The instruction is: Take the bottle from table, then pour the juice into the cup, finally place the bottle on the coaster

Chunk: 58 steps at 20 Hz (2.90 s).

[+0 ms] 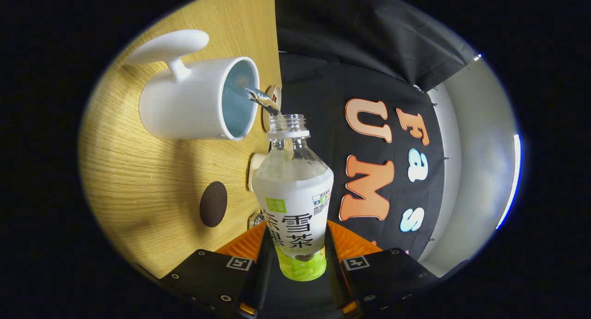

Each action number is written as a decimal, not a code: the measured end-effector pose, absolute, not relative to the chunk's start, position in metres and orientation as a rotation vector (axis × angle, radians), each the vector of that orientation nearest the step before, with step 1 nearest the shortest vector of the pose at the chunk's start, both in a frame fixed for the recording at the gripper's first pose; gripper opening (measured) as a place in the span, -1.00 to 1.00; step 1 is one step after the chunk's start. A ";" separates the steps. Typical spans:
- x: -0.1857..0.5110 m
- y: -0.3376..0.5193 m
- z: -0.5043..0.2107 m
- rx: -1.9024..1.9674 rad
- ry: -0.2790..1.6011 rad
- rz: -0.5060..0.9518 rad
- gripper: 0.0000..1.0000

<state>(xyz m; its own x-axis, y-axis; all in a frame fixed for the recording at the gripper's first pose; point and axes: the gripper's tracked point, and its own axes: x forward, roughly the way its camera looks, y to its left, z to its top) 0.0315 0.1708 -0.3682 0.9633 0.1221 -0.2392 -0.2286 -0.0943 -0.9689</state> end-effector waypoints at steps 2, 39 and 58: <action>0.031 0.172 -0.368 -1.645 0.076 0.294 0.13; 0.044 0.181 -0.350 -1.882 -0.081 0.293 0.12; 0.054 0.191 -0.327 -2.036 -0.214 0.295 0.12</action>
<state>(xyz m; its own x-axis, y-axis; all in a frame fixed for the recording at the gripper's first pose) 0.0542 0.1907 -0.3271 0.9542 0.2754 -0.1166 0.0249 -0.4617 -0.8867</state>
